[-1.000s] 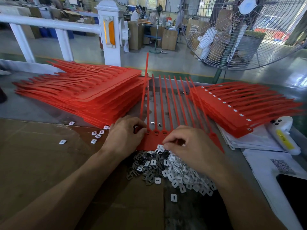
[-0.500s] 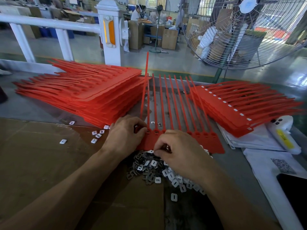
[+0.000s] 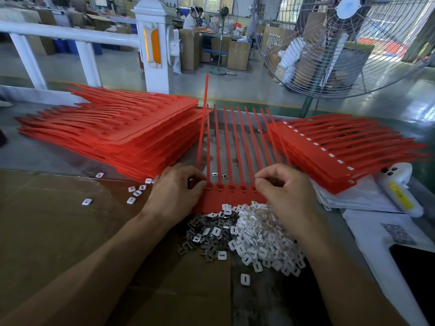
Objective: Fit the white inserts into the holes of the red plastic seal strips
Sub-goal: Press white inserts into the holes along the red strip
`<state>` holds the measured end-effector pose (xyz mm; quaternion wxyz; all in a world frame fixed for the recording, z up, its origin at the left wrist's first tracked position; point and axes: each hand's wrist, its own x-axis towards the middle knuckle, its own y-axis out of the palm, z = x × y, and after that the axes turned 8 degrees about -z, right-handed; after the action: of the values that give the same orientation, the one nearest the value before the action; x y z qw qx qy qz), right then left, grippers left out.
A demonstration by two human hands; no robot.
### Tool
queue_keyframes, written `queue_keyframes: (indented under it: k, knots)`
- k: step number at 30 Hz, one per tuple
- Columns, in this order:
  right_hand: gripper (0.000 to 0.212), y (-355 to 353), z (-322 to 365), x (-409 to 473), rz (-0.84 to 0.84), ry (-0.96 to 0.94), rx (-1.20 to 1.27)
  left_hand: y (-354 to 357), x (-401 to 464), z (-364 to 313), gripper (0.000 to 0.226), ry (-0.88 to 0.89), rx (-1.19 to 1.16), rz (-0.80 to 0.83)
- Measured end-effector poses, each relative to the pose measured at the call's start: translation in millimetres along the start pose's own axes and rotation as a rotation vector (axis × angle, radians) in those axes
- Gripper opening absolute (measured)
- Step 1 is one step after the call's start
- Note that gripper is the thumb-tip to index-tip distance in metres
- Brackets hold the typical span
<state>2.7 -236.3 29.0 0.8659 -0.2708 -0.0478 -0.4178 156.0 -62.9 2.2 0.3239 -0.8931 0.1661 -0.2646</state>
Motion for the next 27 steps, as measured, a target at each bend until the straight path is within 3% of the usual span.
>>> queue_keyframes:
  k: [5, 10, 16, 27]
  knots:
    - [0.015, -13.3, -9.9, 8.8, -0.039, 0.112, 0.04, 0.1, 0.1, -0.8, 0.01, -0.004, -0.001, 0.005]
    - [0.017, -17.1, -22.7, 15.9, -0.037, 0.138, -0.145, -0.2, -0.2, -1.6, 0.01, -0.008, -0.006, 0.003]
    - [0.026, -18.9, -30.6, 21.0, -0.054, 0.081, -0.194, -0.5, -0.5, -2.2, 0.011, -0.008, -0.012, 0.001]
    - [0.015, -23.2, -37.8, 25.1, -0.106, 0.028, -0.271, -0.5, -1.2, -1.5, 0.012, -0.012, -0.014, -0.001]
